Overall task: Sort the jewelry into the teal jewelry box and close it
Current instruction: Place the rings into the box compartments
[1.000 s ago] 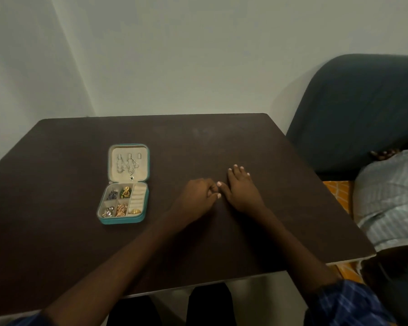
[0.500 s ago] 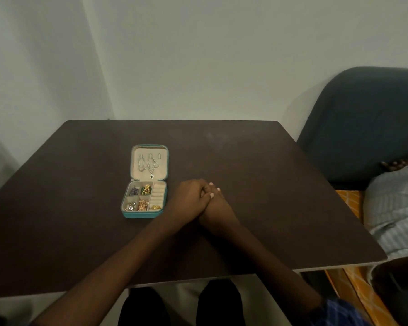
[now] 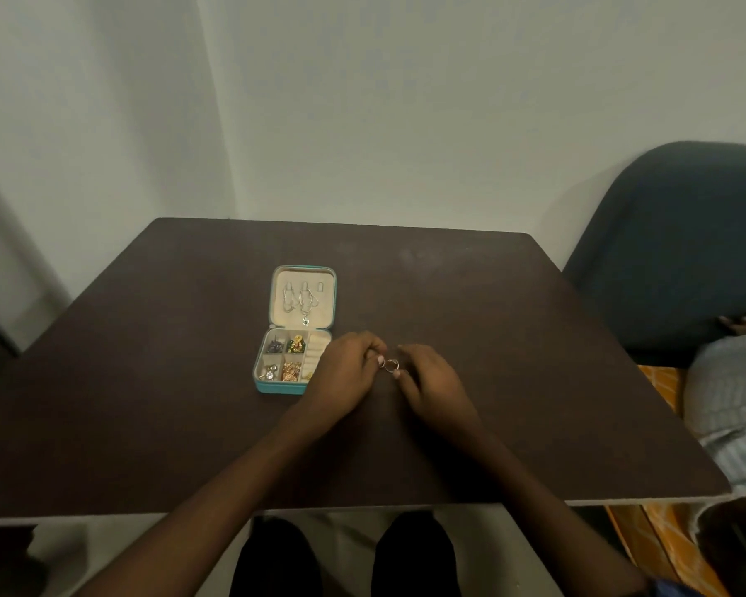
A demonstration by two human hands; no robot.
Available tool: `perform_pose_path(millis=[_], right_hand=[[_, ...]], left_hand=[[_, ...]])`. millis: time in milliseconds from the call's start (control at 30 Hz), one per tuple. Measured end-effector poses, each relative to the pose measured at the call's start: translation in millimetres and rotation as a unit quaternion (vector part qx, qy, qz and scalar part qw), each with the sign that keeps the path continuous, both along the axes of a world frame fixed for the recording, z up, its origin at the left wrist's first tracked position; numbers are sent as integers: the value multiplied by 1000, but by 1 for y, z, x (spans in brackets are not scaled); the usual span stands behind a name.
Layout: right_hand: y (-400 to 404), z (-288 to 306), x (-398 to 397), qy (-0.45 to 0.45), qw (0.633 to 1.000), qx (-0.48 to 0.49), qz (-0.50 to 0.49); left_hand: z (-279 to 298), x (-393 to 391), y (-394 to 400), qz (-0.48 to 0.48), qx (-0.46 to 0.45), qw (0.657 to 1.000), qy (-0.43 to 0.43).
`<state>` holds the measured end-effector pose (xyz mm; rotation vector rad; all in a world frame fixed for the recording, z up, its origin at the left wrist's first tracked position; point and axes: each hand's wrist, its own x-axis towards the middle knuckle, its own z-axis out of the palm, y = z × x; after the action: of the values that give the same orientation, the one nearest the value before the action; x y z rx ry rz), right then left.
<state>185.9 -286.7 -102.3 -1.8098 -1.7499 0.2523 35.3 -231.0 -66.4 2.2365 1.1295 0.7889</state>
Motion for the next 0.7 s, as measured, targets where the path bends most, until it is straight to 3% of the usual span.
perform_pose_path(millis=[200,400,500,700], right_hand=[[-5,-5,13,-70,997,16,6],[-3,-1,10,-107,993,19,44],[-7,8,7,-48,998,15,45],[-4,31,-10,172,985,-5,7]], left_hand=[[-13,4,-7,-48,-5,993,104],[-18,4,-7,-54,20,993,103],[-18,0,-7,-55,23,998,29],[-10,-16,-3,-52,33,998,-31]])
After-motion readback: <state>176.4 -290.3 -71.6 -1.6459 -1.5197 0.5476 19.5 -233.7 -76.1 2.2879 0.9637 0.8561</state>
